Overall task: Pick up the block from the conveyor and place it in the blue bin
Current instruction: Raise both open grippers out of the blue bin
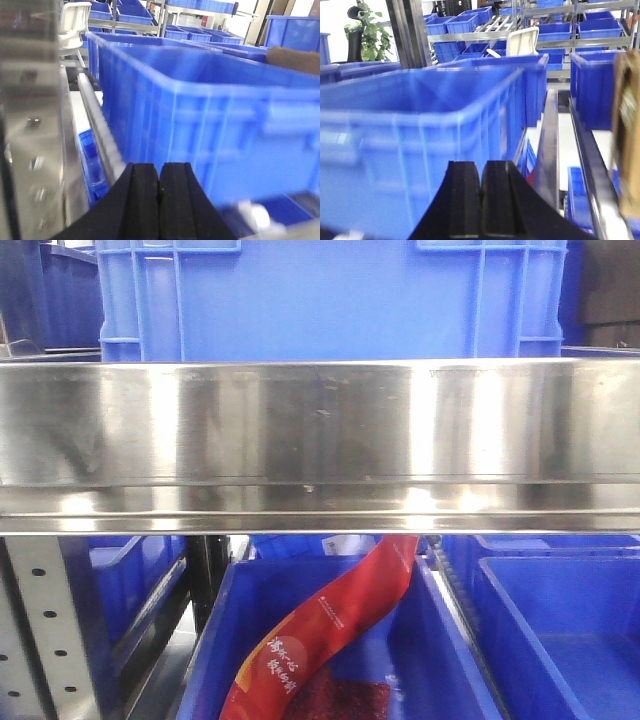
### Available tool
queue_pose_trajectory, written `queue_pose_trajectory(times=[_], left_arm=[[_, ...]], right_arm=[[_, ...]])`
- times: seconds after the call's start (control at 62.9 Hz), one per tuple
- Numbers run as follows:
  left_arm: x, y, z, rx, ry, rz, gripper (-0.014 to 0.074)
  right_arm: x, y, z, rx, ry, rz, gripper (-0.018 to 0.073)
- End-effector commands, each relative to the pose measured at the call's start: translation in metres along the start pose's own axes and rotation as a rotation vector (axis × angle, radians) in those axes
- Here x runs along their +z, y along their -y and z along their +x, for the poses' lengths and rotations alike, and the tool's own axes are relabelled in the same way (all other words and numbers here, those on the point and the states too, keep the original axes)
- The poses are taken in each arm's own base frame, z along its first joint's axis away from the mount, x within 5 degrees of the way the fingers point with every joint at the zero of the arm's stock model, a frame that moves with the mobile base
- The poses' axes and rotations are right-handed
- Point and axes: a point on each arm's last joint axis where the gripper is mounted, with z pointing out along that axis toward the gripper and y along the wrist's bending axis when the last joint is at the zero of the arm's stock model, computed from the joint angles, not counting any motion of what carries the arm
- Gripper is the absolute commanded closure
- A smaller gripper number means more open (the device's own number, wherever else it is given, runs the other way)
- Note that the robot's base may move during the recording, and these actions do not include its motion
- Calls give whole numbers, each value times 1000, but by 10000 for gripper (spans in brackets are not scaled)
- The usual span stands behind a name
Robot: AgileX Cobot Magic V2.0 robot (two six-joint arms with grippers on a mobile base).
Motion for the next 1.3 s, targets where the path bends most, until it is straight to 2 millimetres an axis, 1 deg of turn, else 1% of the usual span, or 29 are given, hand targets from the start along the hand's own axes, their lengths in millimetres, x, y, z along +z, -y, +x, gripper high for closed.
queue_pose_trajectory(times=[0.0,0.095,0.191,0.365,0.493,0.715,0.842,0.953,1.017,1.033,1.112,1.144,1.176,1.287], left_arm=[[-16,-1,7,-3,61,4,707],[-31,-1,7,-3,118,11,707],[-43,-1,3,-3,177,19,707],[-58,0,-1,-2,244,27,707],[-62,0,-2,-2,263,29,707],[-62,0,-2,-2,263,29,707],[-62,0,-2,-2,263,29,707],[-62,0,-2,-2,263,29,707],[-62,0,-2,-2,263,29,707],[-62,0,-2,-2,263,29,707],[-62,0,-2,-2,263,29,707],[-62,0,-2,-2,263,29,707],[-62,0,-2,-2,263,29,707],[-62,0,-2,-2,263,29,707]], right_arm=[[-16,0,0,-12,24,-3,727],[-28,-1,-1,-12,30,-12,727],[-36,-1,-5,-13,76,-18,727],[-43,-2,-10,-13,127,-22,727],[-43,-2,-10,-13,131,-22,727],[-44,-2,-10,-13,135,-23,727],[-53,-3,-11,-14,157,-29,727],[-65,0,1,-22,178,-24,727],[-72,3,15,-26,189,-7,727],[-73,4,23,-26,183,6,727],[-78,10,46,-40,175,55,727],[-78,13,59,-46,157,89,727],[-79,15,66,-49,156,111,727],[-75,25,98,-46,101,202,727]])
